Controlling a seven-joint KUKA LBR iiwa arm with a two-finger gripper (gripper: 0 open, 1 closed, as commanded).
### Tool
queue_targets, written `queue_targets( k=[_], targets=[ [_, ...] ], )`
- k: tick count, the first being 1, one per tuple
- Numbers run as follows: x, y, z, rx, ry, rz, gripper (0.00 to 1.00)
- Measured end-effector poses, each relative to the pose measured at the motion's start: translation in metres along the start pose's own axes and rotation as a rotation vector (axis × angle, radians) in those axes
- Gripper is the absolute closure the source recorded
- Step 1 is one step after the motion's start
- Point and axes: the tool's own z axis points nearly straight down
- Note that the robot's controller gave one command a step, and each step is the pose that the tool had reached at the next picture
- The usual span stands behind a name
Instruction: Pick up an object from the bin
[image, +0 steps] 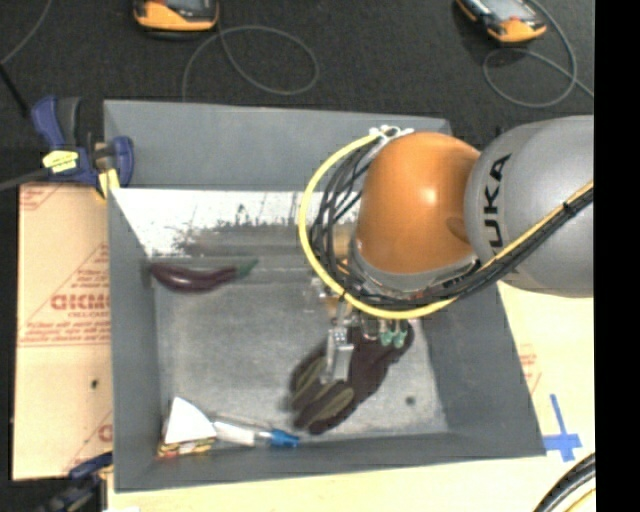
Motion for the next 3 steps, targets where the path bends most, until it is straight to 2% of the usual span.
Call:
queue_targets(
  k=[1, 2, 3],
  targets=[
    [-0.001, 0.000, -0.005, -0.001, -0.008, 0.002, 0.00],
    [0.000, -0.016, 0.032, 0.001, -0.010, -0.122, 0.00],
    [-0.007, -0.061, 0.103, 0.002, -0.014, -0.251, 0.00]
  ],
)
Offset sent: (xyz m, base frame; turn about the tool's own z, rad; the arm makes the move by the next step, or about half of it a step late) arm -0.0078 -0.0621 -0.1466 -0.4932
